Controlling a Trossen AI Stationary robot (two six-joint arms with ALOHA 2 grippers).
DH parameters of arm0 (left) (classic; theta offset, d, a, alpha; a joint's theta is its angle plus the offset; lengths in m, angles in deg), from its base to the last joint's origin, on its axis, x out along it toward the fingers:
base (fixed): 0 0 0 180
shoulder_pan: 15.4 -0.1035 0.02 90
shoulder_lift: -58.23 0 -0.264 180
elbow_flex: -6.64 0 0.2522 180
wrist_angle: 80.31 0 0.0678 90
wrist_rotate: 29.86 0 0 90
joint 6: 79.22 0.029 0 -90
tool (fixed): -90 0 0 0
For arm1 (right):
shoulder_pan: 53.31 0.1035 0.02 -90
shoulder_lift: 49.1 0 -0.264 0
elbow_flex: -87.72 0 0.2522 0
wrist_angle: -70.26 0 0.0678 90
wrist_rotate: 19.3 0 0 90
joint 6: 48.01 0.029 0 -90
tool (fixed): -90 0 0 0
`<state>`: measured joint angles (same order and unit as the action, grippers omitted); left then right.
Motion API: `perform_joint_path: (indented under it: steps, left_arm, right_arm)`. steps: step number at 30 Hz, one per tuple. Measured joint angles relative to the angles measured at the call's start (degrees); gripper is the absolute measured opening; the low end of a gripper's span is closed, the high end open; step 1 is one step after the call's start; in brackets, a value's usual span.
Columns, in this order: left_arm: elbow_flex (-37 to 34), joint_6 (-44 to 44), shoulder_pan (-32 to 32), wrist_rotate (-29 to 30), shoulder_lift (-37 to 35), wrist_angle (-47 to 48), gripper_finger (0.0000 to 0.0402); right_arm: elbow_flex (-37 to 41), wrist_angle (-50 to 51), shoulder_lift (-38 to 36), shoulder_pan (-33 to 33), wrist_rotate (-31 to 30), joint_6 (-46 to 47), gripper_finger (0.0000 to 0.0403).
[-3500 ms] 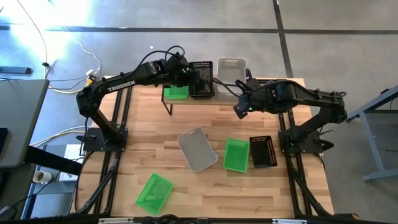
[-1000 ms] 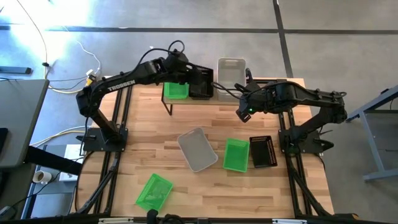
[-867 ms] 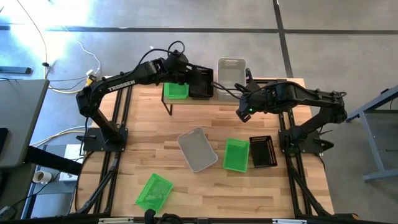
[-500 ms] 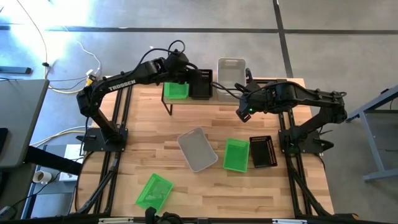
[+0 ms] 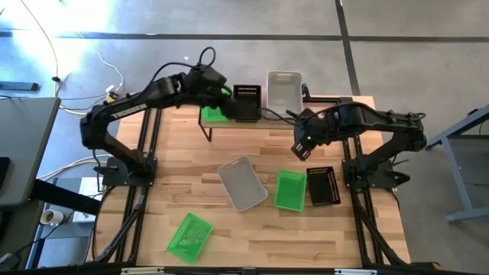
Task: Stack baskets on shelf by color
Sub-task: Stack the top green bin on top of the green bin on the shelf
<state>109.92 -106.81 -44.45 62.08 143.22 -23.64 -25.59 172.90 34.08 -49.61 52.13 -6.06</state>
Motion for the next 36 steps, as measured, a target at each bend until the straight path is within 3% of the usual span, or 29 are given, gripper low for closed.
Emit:
perform_joint_path:
  steps: [10,19,36]
  left_arm:
    - [-0.1,2.6,9.2,0.2,-7.5,7.6,0.0055]
    - [-0.1,3.5,19.3,2.0,-9.4,16.3,0.0055]
    - [-9.6,-10.6,33.5,9.4,-9.4,16.8,0.0055]
  right_arm:
    - [5.3,-3.6,0.0,7.5,9.6,2.6,0.0112]
    - [14.5,-15.6,0.0,16.1,11.6,10.6,0.0112]
    - [31.2,-26.9,0.0,26.9,11.1,48.9,0.0112]
